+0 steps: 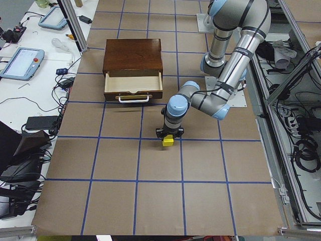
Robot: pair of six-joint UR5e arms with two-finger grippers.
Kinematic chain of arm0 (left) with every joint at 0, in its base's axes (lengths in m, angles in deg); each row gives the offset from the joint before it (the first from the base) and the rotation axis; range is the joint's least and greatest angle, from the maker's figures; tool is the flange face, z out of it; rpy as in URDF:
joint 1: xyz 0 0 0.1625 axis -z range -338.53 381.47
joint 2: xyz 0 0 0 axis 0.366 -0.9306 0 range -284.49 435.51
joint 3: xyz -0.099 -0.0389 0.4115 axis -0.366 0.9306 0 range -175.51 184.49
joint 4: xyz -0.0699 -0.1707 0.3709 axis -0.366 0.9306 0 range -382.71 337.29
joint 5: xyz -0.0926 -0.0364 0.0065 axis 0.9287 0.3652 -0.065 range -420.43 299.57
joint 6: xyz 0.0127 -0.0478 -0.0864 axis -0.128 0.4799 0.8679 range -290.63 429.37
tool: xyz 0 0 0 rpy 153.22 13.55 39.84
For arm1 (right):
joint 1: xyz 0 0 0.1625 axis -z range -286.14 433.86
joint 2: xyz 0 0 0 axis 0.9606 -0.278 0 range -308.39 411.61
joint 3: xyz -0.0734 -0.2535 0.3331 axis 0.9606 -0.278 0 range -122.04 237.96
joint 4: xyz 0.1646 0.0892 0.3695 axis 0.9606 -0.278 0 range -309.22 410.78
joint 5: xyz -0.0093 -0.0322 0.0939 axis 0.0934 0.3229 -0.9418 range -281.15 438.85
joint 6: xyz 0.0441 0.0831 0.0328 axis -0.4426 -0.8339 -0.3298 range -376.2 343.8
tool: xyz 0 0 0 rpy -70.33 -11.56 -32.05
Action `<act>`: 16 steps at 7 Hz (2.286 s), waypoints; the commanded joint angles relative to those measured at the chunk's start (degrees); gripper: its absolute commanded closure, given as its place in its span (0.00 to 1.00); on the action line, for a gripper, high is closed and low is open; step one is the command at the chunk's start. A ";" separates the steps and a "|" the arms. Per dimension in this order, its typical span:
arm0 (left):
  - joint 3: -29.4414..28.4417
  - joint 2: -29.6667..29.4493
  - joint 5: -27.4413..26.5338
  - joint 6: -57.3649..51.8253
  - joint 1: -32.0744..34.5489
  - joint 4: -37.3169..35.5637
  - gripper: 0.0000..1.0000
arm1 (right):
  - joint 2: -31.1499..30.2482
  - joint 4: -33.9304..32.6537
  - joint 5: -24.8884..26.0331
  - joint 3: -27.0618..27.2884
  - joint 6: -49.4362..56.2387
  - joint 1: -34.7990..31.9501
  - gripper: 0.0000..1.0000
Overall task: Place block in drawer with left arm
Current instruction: 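Lift the yellow cube and carry it over the open drawer, then lower the cube into the drawer and open the left gripper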
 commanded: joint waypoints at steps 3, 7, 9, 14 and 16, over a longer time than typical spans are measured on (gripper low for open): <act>-20.22 1.12 0.26 10.85 15.05 26.98 1.00 | 0.00 0.00 0.05 0.00 0.00 0.09 0.00; -20.78 0.33 0.62 28.08 31.05 27.02 1.00 | 0.00 0.00 -0.04 0.00 0.00 0.00 0.00; -20.25 -1.77 2.01 32.33 31.96 26.58 1.00 | 0.00 0.00 0.05 0.00 0.00 0.00 0.00; -19.29 -5.82 2.81 32.34 32.14 22.54 1.00 | 0.00 0.00 -0.04 0.00 0.00 0.09 0.00; -18.41 -6.44 3.78 32.25 32.32 21.32 1.00 | 0.08 0.00 0.05 0.00 0.00 0.00 0.00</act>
